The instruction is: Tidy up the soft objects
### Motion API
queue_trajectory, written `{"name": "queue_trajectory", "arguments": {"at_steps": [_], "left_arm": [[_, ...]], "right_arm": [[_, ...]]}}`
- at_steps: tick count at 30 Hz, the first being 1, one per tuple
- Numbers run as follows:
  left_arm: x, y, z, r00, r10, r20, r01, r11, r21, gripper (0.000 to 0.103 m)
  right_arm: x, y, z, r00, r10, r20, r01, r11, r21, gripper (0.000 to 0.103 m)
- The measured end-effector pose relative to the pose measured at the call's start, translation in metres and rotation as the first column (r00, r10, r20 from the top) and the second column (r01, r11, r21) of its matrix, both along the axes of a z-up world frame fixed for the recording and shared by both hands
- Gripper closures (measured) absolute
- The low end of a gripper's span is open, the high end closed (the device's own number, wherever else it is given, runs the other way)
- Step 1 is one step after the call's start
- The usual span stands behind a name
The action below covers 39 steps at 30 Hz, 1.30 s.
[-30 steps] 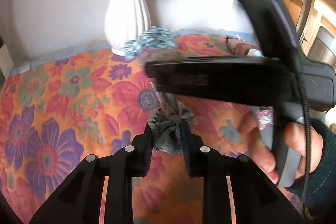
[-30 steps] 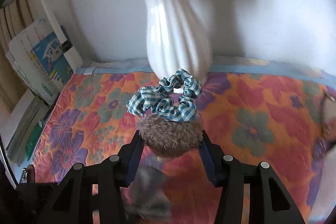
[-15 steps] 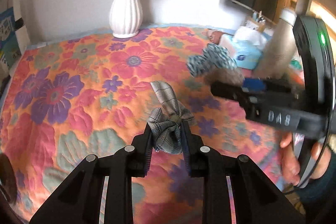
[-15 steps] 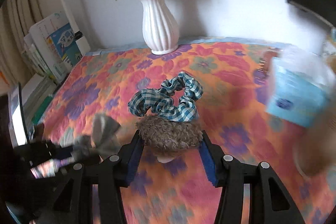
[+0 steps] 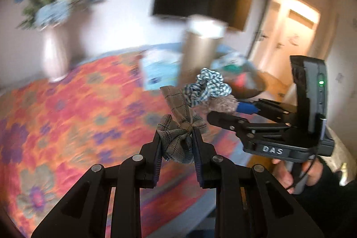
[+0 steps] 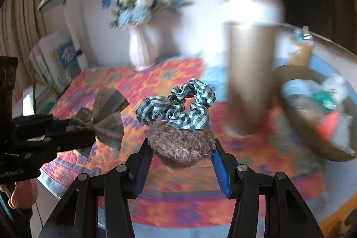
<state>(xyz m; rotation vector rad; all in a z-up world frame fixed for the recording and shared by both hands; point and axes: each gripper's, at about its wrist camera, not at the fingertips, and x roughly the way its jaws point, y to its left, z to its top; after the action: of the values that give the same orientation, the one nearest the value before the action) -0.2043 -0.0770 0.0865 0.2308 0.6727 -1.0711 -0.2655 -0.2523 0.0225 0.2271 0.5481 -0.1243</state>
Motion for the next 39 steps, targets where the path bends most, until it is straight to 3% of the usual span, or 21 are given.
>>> {"name": "queue_trajectory", "arguments": {"at_steps": [7, 13, 17, 21, 24, 30, 33, 34, 35, 39], "left_arm": [[-0.041, -0.076, 0.026, 0.989, -0.138, 0.050, 0.139, 0.990, -0.013, 0.081], [-0.038, -0.156, 0.039, 0.993, -0.115, 0.027, 0.116, 0.992, -0.043, 0.081], [-0.039, -0.203, 0.039, 0.995, -0.097, 0.036, 0.097, 0.995, -0.018, 0.081], [-0.042, -0.243, 0.032, 0.989, -0.059, 0.139, 0.056, 0.998, 0.025, 0.081], [-0.044, -0.262, 0.020, 0.971, -0.035, 0.235, 0.022, 0.998, 0.057, 0.081], [-0.037, -0.286, 0.004, 0.962, -0.024, 0.273, 0.001, 0.996, 0.084, 0.081], [-0.038, -0.295, 0.001, 0.954, -0.030, 0.298, 0.004, 0.996, 0.086, 0.072], [-0.037, -0.297, 0.000, 0.953, -0.023, 0.302, -0.002, 0.996, 0.085, 0.062], [-0.037, -0.298, -0.001, 0.953, -0.018, 0.304, -0.009, 0.996, 0.085, 0.055], [-0.044, -0.294, -0.004, 0.951, -0.041, 0.307, 0.006, 0.993, 0.116, 0.036]], "right_arm": [[-0.060, -0.071, 0.030, 0.982, -0.166, 0.090, 0.166, 0.986, 0.010, 0.052], [-0.076, -0.147, 0.061, 0.938, -0.326, 0.120, 0.324, 0.945, 0.034, 0.052], [-0.054, -0.200, 0.081, 0.928, -0.360, 0.098, 0.357, 0.933, 0.049, 0.052], [-0.028, -0.240, 0.090, 0.943, -0.328, 0.060, 0.324, 0.943, 0.074, 0.052], [-0.001, -0.269, 0.088, 0.950, -0.313, 0.008, 0.309, 0.942, 0.133, 0.052], [0.031, -0.293, 0.069, 0.952, -0.301, -0.061, 0.307, 0.935, 0.178, 0.052], [0.040, -0.296, 0.058, 0.955, -0.282, -0.095, 0.296, 0.933, 0.204, 0.045], [0.043, -0.295, 0.056, 0.953, -0.283, -0.110, 0.300, 0.932, 0.201, 0.037], [0.044, -0.295, 0.055, 0.951, -0.286, -0.119, 0.305, 0.932, 0.195, 0.035], [0.033, -0.286, 0.063, 0.944, -0.311, -0.113, 0.325, 0.937, 0.129, 0.034]]}}
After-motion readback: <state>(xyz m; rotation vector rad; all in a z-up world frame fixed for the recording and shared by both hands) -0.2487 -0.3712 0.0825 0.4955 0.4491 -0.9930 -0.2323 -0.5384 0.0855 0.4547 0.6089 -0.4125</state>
